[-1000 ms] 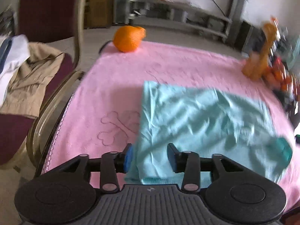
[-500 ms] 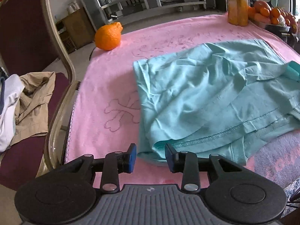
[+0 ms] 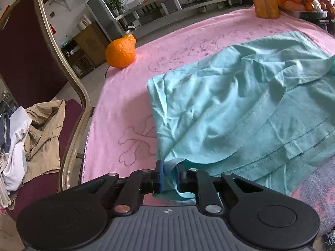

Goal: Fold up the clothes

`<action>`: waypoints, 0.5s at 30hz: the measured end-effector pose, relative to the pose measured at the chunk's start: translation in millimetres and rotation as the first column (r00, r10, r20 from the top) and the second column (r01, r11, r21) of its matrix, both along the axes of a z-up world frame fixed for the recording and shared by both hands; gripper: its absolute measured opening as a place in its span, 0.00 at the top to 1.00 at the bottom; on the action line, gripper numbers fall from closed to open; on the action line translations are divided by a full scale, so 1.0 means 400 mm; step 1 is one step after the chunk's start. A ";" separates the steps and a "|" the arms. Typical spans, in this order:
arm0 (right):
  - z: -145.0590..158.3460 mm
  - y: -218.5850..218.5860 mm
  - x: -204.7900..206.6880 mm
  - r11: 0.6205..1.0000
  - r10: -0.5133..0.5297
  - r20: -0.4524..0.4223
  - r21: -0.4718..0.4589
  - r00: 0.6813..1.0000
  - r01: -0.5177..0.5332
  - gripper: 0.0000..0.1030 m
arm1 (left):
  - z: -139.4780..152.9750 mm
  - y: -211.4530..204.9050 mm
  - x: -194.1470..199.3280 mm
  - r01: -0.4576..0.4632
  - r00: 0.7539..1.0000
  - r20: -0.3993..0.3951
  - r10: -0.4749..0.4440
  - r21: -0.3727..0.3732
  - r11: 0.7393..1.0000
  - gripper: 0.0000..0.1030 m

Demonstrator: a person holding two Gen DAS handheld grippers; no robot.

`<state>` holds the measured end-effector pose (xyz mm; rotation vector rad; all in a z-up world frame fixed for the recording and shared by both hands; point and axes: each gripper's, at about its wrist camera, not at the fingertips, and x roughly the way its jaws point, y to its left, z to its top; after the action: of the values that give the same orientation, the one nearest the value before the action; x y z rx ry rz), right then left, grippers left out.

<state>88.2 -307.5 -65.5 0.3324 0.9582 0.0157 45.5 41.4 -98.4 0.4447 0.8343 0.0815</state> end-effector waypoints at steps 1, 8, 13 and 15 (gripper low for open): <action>-0.004 0.010 0.007 1.000 0.011 -0.005 -0.020 1.000 -0.011 0.66 | -0.001 0.001 0.002 -0.004 1.000 -0.002 0.004 0.003 1.000 0.88; -0.009 0.107 0.023 0.963 0.133 0.035 -0.242 0.991 -0.120 0.98 | 0.020 0.010 -0.001 -0.027 0.998 0.054 0.027 -0.013 1.000 0.98; 0.047 0.112 -0.049 0.940 0.158 0.165 -0.328 0.973 -0.097 0.98 | 0.069 0.093 -0.024 -0.158 0.982 0.065 0.176 -0.219 0.963 0.98; 0.059 0.083 -0.079 0.951 0.123 0.189 -0.304 0.974 -0.061 0.98 | 0.084 0.129 -0.039 -0.213 0.969 0.052 0.241 -0.313 0.926 0.98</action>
<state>56.4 -274.3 -41.7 0.0067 0.7555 -0.0081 29.9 93.1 -64.7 0.0498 0.7906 0.1828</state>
